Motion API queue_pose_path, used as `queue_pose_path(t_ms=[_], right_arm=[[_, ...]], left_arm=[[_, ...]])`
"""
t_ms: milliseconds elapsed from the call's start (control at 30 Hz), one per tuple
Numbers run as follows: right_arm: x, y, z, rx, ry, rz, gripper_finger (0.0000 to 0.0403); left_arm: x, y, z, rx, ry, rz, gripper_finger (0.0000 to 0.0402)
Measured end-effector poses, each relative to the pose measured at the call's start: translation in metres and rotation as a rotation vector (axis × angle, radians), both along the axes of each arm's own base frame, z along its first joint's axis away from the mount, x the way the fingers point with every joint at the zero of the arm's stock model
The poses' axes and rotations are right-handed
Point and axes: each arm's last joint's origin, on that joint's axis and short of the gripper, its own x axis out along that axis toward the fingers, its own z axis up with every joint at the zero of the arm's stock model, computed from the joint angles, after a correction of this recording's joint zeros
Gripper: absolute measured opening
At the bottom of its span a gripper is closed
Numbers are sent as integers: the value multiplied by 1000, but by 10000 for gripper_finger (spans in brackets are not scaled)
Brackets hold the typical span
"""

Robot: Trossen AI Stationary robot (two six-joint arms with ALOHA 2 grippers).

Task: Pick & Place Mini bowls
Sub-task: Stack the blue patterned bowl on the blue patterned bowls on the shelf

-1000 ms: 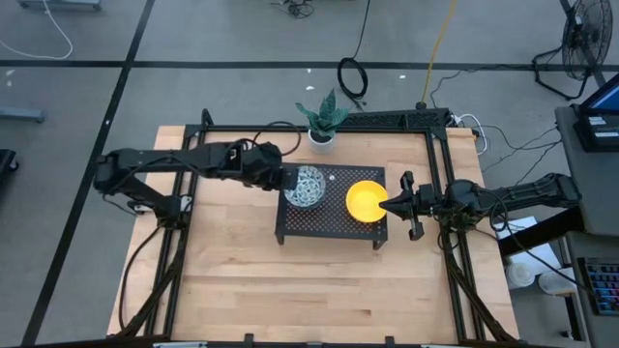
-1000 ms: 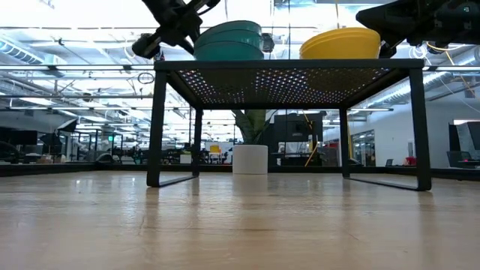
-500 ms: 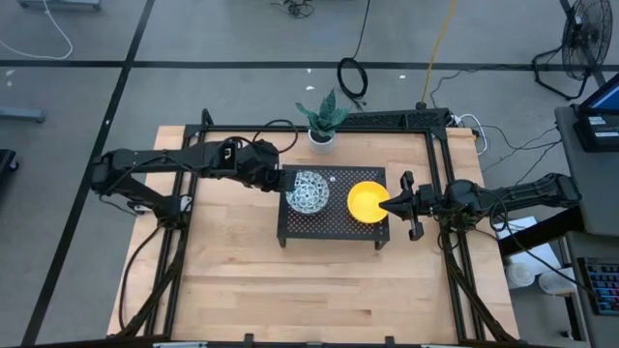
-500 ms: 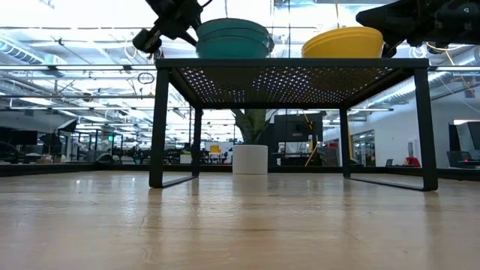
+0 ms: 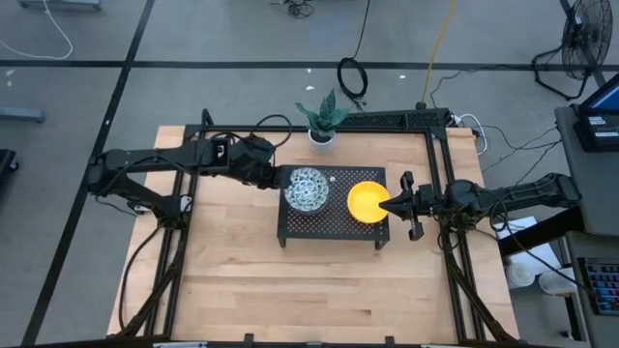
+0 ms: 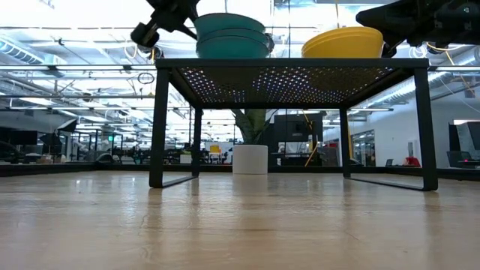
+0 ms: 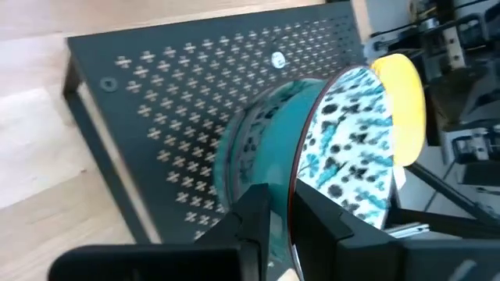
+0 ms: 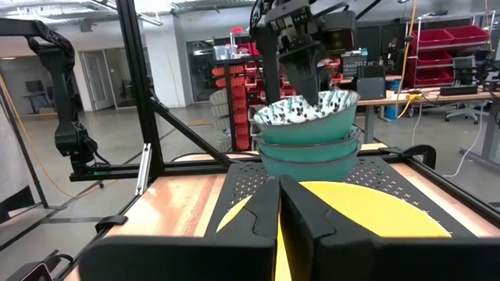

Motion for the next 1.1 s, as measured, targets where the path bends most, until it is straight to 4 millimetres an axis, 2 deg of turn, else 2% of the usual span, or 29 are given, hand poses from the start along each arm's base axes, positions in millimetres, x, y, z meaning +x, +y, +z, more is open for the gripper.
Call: queue_pose_path(t_ms=[1000, 1100], right_arm=[[0, 0, 0, 0, 0, 1, 0], [0, 0, 0, 0, 0, 1, 0]], left_arm=[[-1, -7, -1, 4, 21, -38, 47], [-1, -8, -2, 4, 23, -85, 47]])
